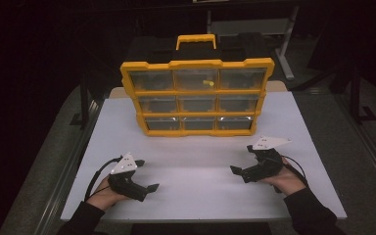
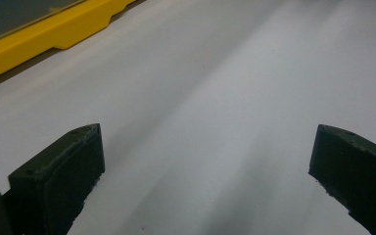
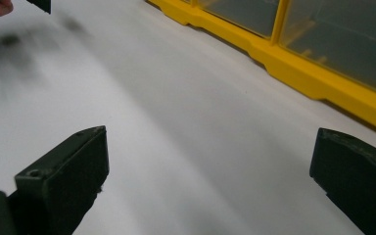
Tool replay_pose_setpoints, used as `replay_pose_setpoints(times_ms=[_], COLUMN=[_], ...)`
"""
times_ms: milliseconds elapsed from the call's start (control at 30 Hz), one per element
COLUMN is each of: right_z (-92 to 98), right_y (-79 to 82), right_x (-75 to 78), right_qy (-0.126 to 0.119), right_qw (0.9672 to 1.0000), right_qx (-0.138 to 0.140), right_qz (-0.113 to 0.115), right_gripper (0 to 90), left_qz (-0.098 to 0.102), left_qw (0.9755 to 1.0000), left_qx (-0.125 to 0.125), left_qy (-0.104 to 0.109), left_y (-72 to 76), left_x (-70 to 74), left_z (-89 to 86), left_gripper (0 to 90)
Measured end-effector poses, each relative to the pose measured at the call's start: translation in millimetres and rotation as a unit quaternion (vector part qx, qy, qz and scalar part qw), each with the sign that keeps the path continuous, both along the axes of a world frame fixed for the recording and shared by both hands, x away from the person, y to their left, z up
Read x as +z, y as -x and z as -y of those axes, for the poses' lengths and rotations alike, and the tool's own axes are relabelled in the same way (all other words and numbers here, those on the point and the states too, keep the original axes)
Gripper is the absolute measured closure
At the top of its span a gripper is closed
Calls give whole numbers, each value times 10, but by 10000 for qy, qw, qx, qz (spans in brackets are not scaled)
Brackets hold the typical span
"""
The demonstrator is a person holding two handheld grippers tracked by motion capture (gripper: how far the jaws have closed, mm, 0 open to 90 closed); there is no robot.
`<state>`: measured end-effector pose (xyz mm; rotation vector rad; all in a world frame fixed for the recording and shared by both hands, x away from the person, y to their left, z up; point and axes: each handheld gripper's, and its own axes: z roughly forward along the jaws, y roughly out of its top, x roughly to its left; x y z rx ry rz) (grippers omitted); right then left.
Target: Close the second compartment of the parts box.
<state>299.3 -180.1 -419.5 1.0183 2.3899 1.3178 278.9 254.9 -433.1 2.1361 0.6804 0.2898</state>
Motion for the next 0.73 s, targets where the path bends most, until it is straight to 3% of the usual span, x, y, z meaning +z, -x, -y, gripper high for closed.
replay_pose_setpoints(times_ms=[400, 733], right_z=[244, 309], right_y=[181, 196], right_x=[-143, -229], right_qy=[33, 139], right_qw=[9996, 9994], right_qx=[-278, -306], right_qz=[71, 32], right_gripper=[1, 2], left_qz=[4, 4], left_qw=[10000, 10000], left_qx=[-4, 13], left_qy=[-37, -28], left_y=[-1, -18], left_x=[-2, -5], left_z=[3, 0], left_gripper=[0, 0])
